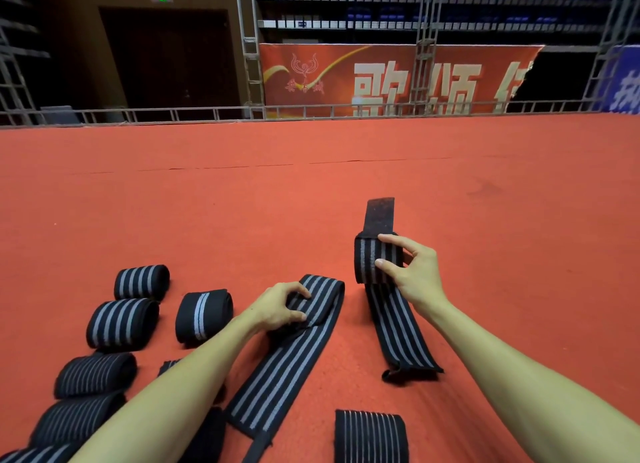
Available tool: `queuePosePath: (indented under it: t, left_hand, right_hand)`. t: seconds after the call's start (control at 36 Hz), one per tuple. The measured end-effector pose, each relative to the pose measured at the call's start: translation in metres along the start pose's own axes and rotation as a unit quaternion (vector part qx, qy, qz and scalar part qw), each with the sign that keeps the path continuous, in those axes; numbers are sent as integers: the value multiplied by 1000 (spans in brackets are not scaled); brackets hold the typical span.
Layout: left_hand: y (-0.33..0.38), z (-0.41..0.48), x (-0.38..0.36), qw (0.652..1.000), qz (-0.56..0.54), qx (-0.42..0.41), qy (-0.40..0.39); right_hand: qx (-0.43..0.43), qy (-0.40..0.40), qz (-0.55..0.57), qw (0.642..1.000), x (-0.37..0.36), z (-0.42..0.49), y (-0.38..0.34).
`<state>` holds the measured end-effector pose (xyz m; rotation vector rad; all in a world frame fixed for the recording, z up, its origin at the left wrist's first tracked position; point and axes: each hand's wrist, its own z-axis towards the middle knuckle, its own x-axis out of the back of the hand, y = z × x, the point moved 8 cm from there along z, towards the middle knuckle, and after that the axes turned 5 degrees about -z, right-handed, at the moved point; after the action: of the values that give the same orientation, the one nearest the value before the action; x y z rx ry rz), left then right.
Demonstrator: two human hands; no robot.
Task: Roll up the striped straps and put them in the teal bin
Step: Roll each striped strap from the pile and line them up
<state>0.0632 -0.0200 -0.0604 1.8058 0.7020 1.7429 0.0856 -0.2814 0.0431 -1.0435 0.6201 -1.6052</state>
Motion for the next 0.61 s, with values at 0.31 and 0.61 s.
queuePosePath:
  t: [0.31,0.61]
  left_hand:
    - [0,0,-5,995,70,-13,-74]
    - [2,3,-14,991,95,-8,-99]
  right_hand:
    - [-9,-2,-1,1000,-1,-5,9]
    - [-21,-1,1,1000,2,-7,16]
